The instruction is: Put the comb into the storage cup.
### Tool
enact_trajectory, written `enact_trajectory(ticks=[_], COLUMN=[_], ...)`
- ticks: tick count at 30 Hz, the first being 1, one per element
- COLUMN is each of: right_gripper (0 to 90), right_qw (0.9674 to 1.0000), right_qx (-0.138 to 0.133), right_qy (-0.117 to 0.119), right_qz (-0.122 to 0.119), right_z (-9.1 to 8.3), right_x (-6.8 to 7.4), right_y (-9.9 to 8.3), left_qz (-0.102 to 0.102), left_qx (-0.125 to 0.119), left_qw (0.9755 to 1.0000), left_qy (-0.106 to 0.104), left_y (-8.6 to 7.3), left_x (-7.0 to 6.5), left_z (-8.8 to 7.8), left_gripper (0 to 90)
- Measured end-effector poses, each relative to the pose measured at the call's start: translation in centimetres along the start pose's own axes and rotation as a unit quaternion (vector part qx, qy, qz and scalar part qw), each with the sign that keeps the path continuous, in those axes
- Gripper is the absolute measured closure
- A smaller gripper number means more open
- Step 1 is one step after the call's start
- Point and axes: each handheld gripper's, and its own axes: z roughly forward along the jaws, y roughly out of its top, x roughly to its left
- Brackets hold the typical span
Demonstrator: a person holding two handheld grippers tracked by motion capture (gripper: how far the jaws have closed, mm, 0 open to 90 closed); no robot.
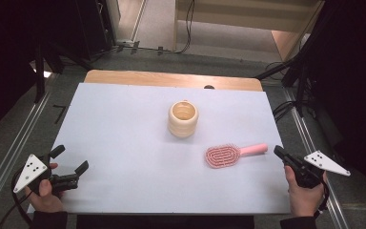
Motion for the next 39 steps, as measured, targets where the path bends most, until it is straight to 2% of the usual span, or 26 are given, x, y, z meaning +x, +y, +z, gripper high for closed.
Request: enact_trajectory(ticks=[2,5,7,8,12,18,23,25,30,33,36,39], right_gripper=[88.1,88.1,88.1,88.1,88.1,88.1,88.2,88.2,88.2,88.2,88.2,88.2], right_qw=[0.9996,0.9984,0.9962,0.9945,0.9896,0.9790,0.9716,0.9668,0.9573,0.9532,0.9514,0.9479], right_qx=[0.023,0.052,0.082,0.098,0.138,0.196,0.229,0.247,0.278,0.292,0.298,0.311], right_qy=[-0.001,0.009,0.010,0.014,0.022,0.032,0.034,0.037,0.042,0.042,0.040,0.039], right_qz=[-0.016,-0.020,-0.029,-0.036,-0.036,-0.046,-0.051,-0.054,-0.066,-0.066,-0.064,-0.055], right_z=[0.3,1.2,2.1,2.7,4.5,7.4,9.2,10.0,11.7,12.4,12.6,12.9], right_x=[0.1,0.0,-0.1,-0.1,-0.5,-1.2,-1.9,-2.0,-1.7,-1.6,-1.6,-1.8], right_y=[0.9,1.8,2.3,2.6,3.2,3.8,4.1,4.1,4.1,4.0,3.9,3.6], left_qz=[0.002,0.002,0.002,0.002,0.004,0.004,0.005,0.005,0.006,0.006,0.006,0.007], left_qx=[0.001,0.000,0.000,0.000,0.001,0.001,0.001,0.001,0.000,0.000,0.000,0.000], left_qw=[1.0000,1.0000,1.0000,1.0000,1.0000,1.0000,1.0000,1.0000,1.0000,0.9999,0.9999,0.9999], left_qy=[-0.001,-0.002,-0.002,-0.002,-0.003,-0.004,-0.006,-0.007,-0.008,-0.008,-0.009,-0.009], left_y=[0.0,0.0,0.0,0.0,0.0,0.0,0.0,0.0,0.0,0.0,0.0,0.0], left_x=[0.0,0.0,0.0,0.0,0.0,0.0,0.0,0.0,-0.1,-0.1,-0.1,-0.1], left_z=[0.0,0.1,0.1,0.1,0.0,0.0,0.0,0.1,0.1,0.0,0.0,0.0], left_gripper=[0.1,0.1,0.1,0.1,0.2,0.2,0.2,0.2,0.2,0.2,0.2,0.2])
